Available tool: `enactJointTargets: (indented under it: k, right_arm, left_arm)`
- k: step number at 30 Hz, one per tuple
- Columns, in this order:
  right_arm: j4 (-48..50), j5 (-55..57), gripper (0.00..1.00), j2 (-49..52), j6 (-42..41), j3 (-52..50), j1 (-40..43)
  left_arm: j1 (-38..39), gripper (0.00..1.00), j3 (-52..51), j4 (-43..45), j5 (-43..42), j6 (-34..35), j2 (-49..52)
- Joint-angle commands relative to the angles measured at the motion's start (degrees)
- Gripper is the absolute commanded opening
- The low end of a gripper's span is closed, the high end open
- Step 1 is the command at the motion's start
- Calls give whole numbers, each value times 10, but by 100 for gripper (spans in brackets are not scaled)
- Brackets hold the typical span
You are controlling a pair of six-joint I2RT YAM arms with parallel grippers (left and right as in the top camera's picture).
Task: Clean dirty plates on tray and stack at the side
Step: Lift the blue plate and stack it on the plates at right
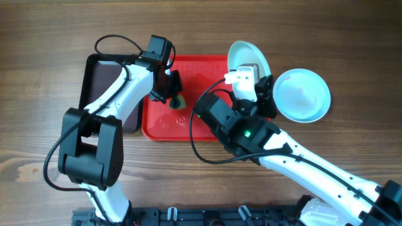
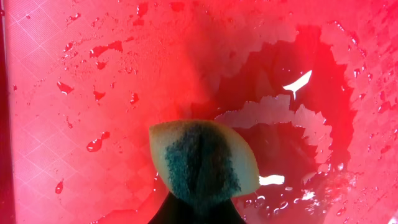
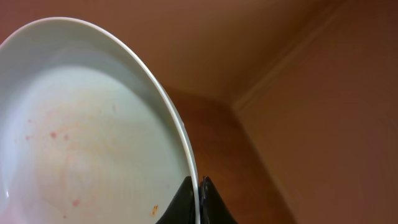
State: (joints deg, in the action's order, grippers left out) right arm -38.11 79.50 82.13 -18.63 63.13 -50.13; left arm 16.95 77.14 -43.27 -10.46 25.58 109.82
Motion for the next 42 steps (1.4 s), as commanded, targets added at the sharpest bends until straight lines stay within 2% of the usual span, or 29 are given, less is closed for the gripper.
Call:
enactJointTargets:
  k: [1, 7, 15, 19, 21, 24, 28, 33, 37, 42]
  right_arm:
    - [49, 73, 4, -10, 105, 6, -3]
    - [126, 73, 4, -10, 186, 6, -3]
    - [137, 74, 4, -10, 184, 5, -3]
    - [136, 27, 5, -10, 184, 2, -3]
    - [127, -20, 4, -10, 174, -2, -3]
    - [81, -111, 4, -10, 96, -3, -3]
    - [-10, -281, 4, -10, -72, -4, 19]
    - [-47, -525, 4, -10, -90, -4, 104]
    - [-47, -623, 4, -10, -125, -4, 212]
    - [-38, -755, 4, -10, -128, -4, 359]
  left_arm:
    - [1, 4, 7, 2, 5, -11, -14]
    - [1, 4, 7, 2, 5, -11, -14]
    - [1, 4, 7, 2, 5, -11, -14]
    - [1, 4, 7, -1, 5, -11, -14]
    - [1, 4, 7, 0, 5, -11, -14]
    - [1, 4, 7, -1, 5, -12, -14]
    - [1, 4, 7, -1, 5, -12, -14]
    - [1, 4, 7, -2, 5, -12, -14]
    - [1, 4, 7, -11, 5, -11, -14]
    - [1, 4, 7, -15, 5, -12, -14]
